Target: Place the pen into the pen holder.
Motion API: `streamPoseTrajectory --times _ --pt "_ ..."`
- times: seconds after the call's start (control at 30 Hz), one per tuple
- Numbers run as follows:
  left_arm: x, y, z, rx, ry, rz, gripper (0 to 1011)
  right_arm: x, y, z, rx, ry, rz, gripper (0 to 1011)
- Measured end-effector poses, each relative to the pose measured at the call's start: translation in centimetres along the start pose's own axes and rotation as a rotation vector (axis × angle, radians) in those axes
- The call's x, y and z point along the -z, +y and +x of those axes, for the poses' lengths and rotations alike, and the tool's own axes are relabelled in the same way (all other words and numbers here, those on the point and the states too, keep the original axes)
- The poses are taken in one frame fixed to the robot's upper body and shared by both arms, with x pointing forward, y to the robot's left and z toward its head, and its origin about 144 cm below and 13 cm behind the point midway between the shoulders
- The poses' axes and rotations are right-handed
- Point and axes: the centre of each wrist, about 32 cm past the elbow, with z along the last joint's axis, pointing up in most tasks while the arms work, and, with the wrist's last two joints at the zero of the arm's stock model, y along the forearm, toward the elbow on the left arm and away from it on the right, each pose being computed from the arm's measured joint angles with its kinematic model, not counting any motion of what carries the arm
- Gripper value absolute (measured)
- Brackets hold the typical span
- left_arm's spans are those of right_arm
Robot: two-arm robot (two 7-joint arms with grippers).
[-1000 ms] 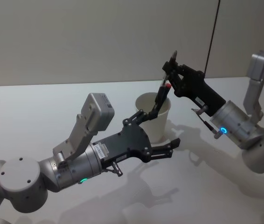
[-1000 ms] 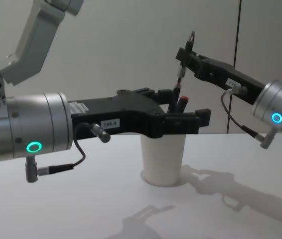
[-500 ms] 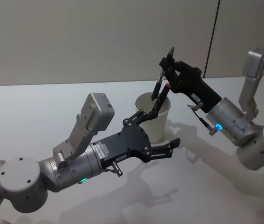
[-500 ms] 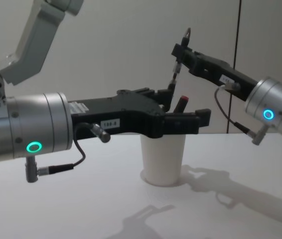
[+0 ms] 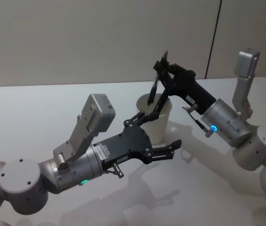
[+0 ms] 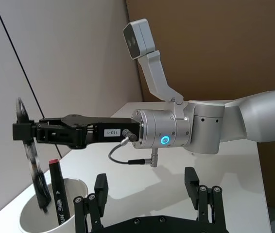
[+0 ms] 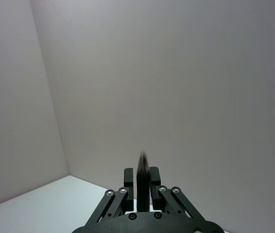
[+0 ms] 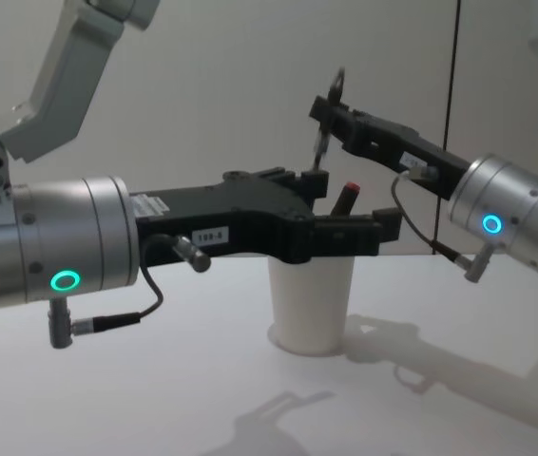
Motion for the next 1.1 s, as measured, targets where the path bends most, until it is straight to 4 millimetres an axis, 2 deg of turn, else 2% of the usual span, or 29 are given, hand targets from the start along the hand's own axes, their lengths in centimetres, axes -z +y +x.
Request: streamPoseTrajectory --times 0.13,0.2,0.4,0.43,0.5,0.77,0.8,0.93,1.1 --pt "0.0 0.0 0.0 0.0 0.0 0.0 1002 0.1 0.1 0.0 -0.002 0.002 -0.012 240" --pt "0.0 0.0 0.0 0.0 0.0 0.0 1002 0.1 0.1 0.0 -0.001 0.002 -0.017 332" --pt "0.0 0.0 0.0 0.0 0.0 0.0 1003 0.2 0.1 0.1 -0.002 0.003 -0.028 487" --pt "0.0 0.0 0.0 0.0 0.0 0.0 1002 0.2 0.1 0.2 -0.002 0.003 -0.029 550" --pt "0.0 0.0 0.0 0.0 0.0 0.0 1002 0.1 0.0 0.2 -0.001 0.003 -0.03 587" --pt "0.0 0.0 0.0 0.0 0.0 0.0 1003 -0.2 -0.3 0.3 -0.003 -0.007 -0.032 863" --pt "0.0 0.0 0.0 0.0 0.0 0.0 1002 -0.3 -0.4 0.3 -0.004 -0.008 -0.033 863" --pt "0.0 0.0 0.0 0.0 0.0 0.0 1002 -0.7 -0.6 0.2 -0.004 -0.02 -0.037 990" --pt "0.0 0.0 0.0 0.0 0.0 0.0 1002 -1.3 -1.2 -0.1 -0.004 -0.037 -0.042 1001"
